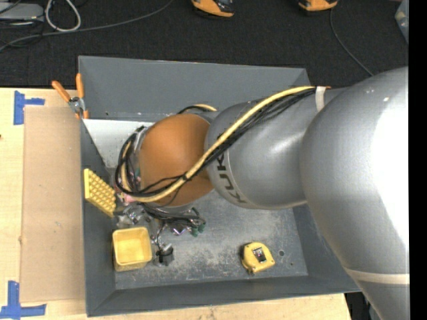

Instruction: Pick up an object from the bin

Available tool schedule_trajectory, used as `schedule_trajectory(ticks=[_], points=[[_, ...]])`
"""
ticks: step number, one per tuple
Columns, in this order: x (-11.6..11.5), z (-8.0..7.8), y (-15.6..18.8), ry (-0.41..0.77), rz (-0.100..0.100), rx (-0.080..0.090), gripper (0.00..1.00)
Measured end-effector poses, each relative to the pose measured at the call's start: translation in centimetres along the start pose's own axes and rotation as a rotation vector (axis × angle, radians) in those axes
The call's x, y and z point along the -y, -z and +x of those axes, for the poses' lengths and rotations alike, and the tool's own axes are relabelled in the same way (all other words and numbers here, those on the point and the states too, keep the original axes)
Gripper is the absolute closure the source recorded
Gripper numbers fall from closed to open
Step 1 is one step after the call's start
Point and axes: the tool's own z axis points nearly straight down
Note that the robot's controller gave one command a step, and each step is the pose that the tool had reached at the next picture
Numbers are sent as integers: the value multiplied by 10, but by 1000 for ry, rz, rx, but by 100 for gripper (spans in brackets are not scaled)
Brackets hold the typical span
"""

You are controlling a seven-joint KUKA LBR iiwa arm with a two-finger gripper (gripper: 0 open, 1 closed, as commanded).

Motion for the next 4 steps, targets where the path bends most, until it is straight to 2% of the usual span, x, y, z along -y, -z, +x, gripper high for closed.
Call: schedule_trajectory(ticks=[1, 2, 3, 4], points=[[-8, 9, -8, 31, 5, 14, 0], [-10, 18, -28, -3, 0, 1, 0], [-19, 17, -33, 18, 3, 7, 0], [13, -22, -44, 160, 6, 11, 100]])
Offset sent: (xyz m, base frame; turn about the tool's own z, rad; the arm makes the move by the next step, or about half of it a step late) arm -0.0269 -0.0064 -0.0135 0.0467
